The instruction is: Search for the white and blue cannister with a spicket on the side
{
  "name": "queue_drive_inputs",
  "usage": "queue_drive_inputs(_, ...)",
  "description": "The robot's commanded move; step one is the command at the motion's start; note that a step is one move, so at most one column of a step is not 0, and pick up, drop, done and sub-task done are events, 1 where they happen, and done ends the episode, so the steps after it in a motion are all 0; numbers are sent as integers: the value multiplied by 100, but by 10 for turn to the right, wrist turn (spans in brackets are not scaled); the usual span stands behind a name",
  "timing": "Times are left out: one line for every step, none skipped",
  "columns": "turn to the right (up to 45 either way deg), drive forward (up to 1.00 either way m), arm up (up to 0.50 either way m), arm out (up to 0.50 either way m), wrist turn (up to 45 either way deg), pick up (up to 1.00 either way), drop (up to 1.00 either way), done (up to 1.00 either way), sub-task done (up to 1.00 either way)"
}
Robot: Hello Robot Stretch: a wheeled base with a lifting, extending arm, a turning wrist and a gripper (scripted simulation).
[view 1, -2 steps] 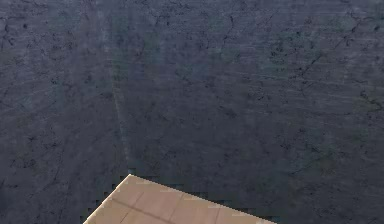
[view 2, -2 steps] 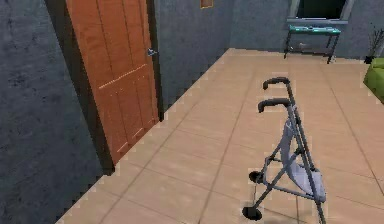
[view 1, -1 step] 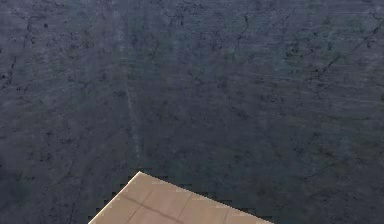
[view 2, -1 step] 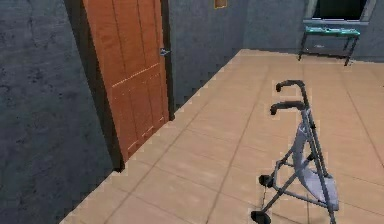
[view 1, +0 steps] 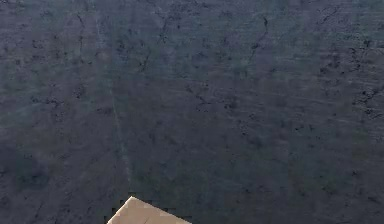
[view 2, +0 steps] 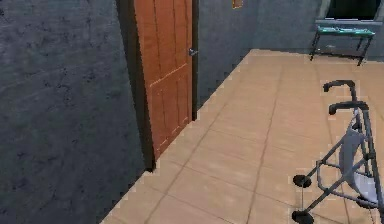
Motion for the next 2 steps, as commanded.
queue_drive_inputs(-450, 0, 0, 0, 0, 0, 0, 0, 0)
queue_drive_inputs(-450, 0, 0, 0, 0, 0, 0, 0, 0)
